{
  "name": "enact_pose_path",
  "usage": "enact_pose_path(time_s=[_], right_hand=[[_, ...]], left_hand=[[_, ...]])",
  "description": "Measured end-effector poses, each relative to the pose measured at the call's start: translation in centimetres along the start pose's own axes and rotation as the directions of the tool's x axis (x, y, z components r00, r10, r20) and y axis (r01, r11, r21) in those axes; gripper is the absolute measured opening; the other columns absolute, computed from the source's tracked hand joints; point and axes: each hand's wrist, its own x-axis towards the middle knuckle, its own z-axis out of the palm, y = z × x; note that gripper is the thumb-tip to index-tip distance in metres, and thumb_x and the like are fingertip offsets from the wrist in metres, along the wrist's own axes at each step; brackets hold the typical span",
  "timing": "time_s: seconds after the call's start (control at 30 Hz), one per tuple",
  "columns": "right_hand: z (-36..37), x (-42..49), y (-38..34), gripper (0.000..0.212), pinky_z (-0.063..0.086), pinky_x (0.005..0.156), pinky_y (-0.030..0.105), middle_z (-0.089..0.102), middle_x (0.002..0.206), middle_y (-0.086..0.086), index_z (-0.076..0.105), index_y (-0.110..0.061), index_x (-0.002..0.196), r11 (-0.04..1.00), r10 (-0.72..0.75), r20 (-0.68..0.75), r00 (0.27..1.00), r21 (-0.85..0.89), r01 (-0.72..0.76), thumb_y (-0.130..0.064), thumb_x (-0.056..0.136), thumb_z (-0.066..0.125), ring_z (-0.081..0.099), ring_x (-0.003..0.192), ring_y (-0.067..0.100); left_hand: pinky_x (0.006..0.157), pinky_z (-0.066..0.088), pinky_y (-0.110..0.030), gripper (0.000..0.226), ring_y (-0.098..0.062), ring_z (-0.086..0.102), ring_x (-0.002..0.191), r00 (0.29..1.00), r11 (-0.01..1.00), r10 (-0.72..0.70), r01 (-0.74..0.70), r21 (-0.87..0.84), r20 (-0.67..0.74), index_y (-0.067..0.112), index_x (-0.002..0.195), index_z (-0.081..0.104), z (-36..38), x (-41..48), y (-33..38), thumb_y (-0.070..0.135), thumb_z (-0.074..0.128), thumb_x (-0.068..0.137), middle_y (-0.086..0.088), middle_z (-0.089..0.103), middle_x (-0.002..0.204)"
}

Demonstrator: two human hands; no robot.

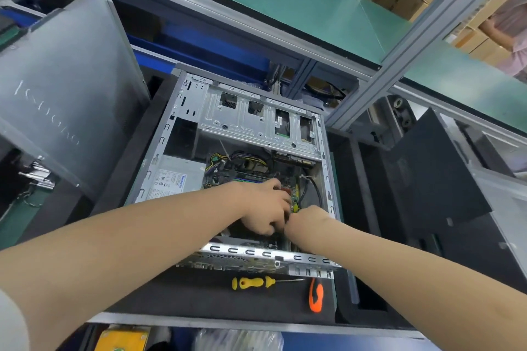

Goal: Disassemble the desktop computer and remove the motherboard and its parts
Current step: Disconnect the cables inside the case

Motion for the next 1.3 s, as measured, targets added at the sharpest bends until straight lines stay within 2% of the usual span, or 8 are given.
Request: enact_pose_path(time_s=[0.2,0.3,0.43,0.57,0.9,1.07,1.17,1.3], right_hand=[[0.6,1.3,-0.7,0.032,0.044,0.08,0.041,0.059,0.132,0.007,0.056,-0.014,0.137,0.998,-0.037,0.124,0.992,-0.042,0.043,-0.015,0.105,0.051,0.057,0.122,0.032],[0.6,1.5,-0.4,0.031,0.045,0.078,0.042,0.057,0.136,0.007,0.058,-0.016,0.135,0.998,-0.057,0.126,0.99,0.009,0.057,-0.015,0.104,0.054,0.057,0.122,0.033],[0.6,1.7,0.5,0.031,0.053,0.081,0.042,0.061,0.126,0.004,0.064,-0.015,0.128,0.988,-0.084,0.125,0.989,0.137,0.066,-0.015,0.097,0.063,0.053,0.094,0.026],[0.5,1.9,0.5,0.028,0.051,0.081,0.038,0.061,0.124,0.007,0.066,-0.013,0.125,0.981,-0.125,0.108,0.986,0.163,0.106,-0.014,0.097,0.061,0.05,0.091,0.023],[0.6,2.0,0.0,0.042,0.049,0.101,0.044,0.051,0.144,0.009,0.056,-0.009,0.14,0.985,-0.109,0.163,0.981,0.153,0.084,-0.006,0.099,0.06,0.052,0.129,0.032],[0.4,2.2,0.2,0.033,0.05,0.088,0.039,0.059,0.135,0.011,0.062,-0.006,0.133,0.975,-0.072,0.151,0.986,0.218,0.038,-0.01,0.101,0.058,0.057,0.106,0.029],[1.0,2.4,0.1,0.034,0.05,0.092,0.04,0.052,0.14,0.01,0.06,-0.006,0.135,0.97,-0.065,0.15,0.986,0.243,0.027,-0.009,0.101,0.055,0.055,0.124,0.032],[0.6,2.4,0.1,0.034,0.05,0.088,0.04,0.057,0.136,0.009,0.061,-0.008,0.134,0.972,-0.053,0.15,0.987,0.234,0.017,-0.014,0.102,0.058,0.058,0.122,0.031]], left_hand=[[0.123,-0.006,-0.061,0.046,-0.026,0.001,0.159,0.994,0.98,0.045,-0.063,0.189,0.099,0.048,0.153,0.039,0.6,0.4,1.3,0.051,0.027,0.109,0.005,0.019,0.171],[0.123,-0.001,-0.06,0.046,-0.023,0.009,0.158,0.993,0.984,0.025,-0.044,0.17,0.112,0.049,0.153,0.039,0.3,0.4,1.8,0.049,0.026,0.109,0.007,0.026,0.169],[0.121,0.011,-0.058,0.045,-0.021,0.021,0.154,0.995,0.988,0.036,-0.05,0.147,0.095,0.051,0.151,0.04,0.0,0.1,1.9,0.047,0.03,0.108,0.01,0.04,0.161],[0.12,0.014,-0.055,0.044,-0.019,0.024,0.153,0.995,0.99,0.021,-0.034,0.134,0.097,0.052,0.149,0.043,0.0,0.2,2.0,0.048,0.031,0.107,0.013,0.049,0.154],[0.125,0.007,-0.054,0.044,-0.02,0.022,0.155,0.994,0.993,0.013,-0.027,0.118,0.112,0.051,0.15,0.042,0.2,0.4,2.0,0.048,0.032,0.107,0.012,0.044,0.159],[0.126,0.009,-0.05,0.045,-0.019,0.024,0.154,0.993,0.992,0.003,-0.018,0.127,0.12,0.049,0.15,0.045,0.1,0.5,2.1,0.048,0.033,0.106,0.012,0.048,0.156],[0.126,0.01,-0.049,0.045,-0.019,0.025,0.153,0.993,0.992,0.002,-0.016,0.123,0.115,0.048,0.15,0.046,0.0,0.4,2.1,0.047,0.033,0.107,0.011,0.046,0.157],[0.125,0.011,-0.05,0.045,-0.019,0.024,0.154,0.992,0.994,0.005,-0.019,0.11,0.126,0.05,0.151,0.043,-0.1,0.3,2.2,0.048,0.033,0.107,0.011,0.044,0.158]])
